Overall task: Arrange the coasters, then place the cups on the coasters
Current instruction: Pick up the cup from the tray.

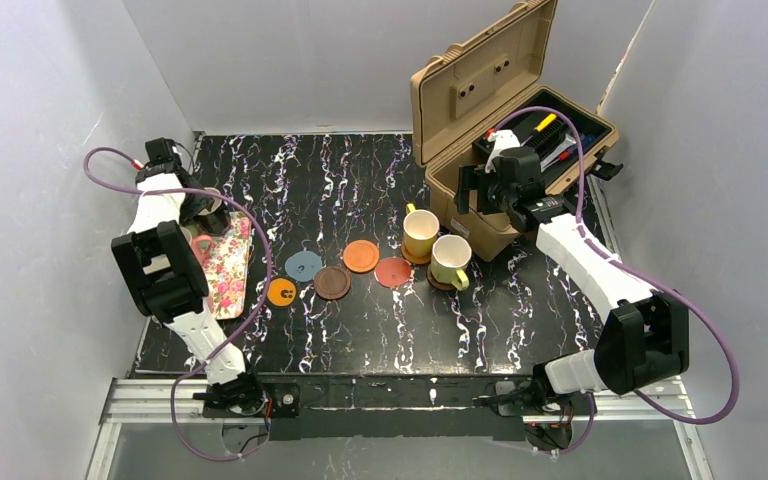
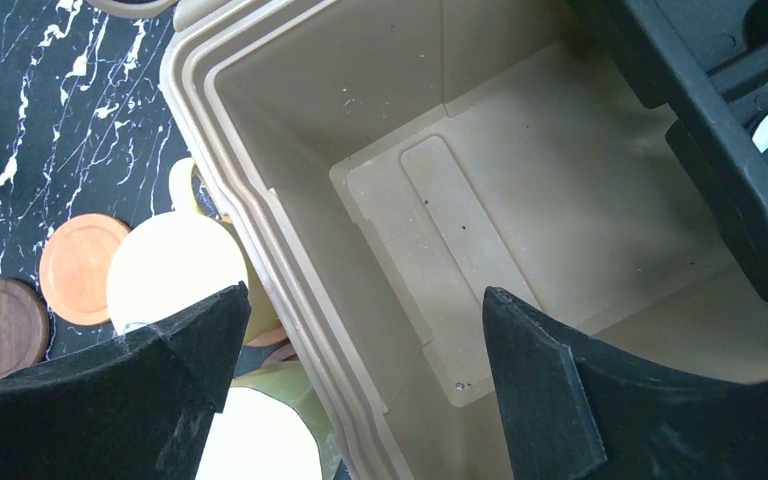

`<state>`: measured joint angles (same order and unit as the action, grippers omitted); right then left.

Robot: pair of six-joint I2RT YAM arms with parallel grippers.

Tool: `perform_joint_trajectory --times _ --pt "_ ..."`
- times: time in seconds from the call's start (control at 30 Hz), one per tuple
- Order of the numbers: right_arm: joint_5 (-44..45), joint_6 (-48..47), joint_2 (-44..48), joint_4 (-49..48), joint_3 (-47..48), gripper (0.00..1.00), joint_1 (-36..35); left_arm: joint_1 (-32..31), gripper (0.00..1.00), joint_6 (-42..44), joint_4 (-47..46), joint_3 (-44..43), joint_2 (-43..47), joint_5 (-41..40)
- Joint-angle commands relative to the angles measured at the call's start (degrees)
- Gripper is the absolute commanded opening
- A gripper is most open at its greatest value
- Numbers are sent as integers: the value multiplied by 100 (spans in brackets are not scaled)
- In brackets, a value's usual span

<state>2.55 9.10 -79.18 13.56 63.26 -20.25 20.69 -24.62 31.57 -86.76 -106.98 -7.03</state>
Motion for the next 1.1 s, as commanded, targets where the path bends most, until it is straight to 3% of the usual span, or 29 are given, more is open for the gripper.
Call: perform_joint_trajectory --times 0.0,0.23,0.33,0.57,1.07 --pt "-42 37 220 -24 52 94 25 39 41 18 -59 21 0 215" --pt "43 56 382 25 -6 94 27 27 31 -2 -74 102 27 290" --pt "72 47 428 24 -26 94 23 32 15 14 -67 163 107 302" --pt "126 14 460 16 -27 94 23 31 0 19 -69 213 446 396" --pt "-104 -207 747 69 -63 95 29 -333 0 608 -61 205 1773 570"
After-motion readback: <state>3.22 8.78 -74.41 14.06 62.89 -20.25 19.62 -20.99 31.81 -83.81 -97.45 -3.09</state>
